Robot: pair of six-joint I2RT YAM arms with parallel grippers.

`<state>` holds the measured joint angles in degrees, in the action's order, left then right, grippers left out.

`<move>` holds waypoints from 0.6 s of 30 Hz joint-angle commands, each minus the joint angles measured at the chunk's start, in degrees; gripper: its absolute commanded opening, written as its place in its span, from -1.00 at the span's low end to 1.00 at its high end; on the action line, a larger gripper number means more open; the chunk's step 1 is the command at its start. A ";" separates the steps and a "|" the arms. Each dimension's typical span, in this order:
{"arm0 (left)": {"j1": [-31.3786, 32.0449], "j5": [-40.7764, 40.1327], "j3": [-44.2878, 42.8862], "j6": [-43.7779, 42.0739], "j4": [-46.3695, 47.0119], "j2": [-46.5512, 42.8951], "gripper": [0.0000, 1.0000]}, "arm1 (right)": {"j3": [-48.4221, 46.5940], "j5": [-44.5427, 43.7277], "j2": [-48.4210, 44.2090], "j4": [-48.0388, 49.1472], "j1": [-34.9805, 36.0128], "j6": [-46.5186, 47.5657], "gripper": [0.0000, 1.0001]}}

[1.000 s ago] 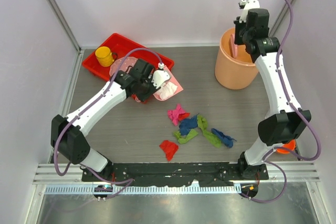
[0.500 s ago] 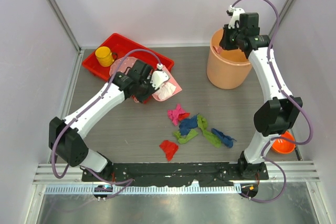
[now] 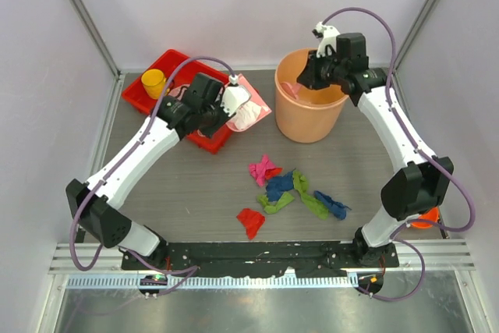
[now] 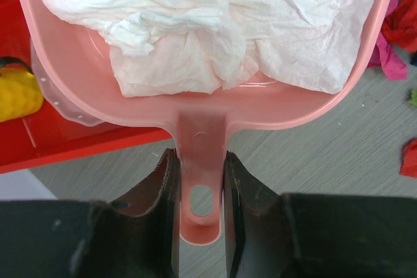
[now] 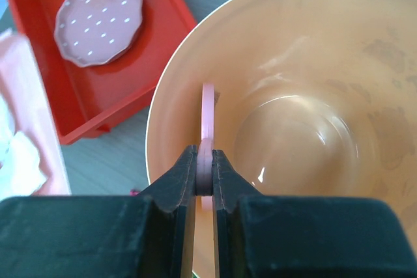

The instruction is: Sweep away the paper scraps from the table

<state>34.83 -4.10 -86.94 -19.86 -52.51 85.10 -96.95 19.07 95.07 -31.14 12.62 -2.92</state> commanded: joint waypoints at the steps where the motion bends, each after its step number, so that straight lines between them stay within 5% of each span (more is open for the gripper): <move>1: 0.15 -2.76 -4.99 1.13 -1.89 0.15 -1.00 | 2.11 0.36 -6.12 2.57 3.72 -0.25 -0.98; 13: 0.24 -3.89 -16.33 4.56 -5.32 4.54 -1.00 | 1.51 -5.17 -10.69 -1.03 7.33 2.65 -0.98; 18: 0.24 -6.62 -26.95 3.25 -7.42 11.04 -1.00 | -6.23 -23.40 -11.83 -0.42 7.24 5.20 -0.99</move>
<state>34.83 -8.10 -105.93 -16.56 -59.07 92.20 -95.85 10.81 87.46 -34.57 19.81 -0.40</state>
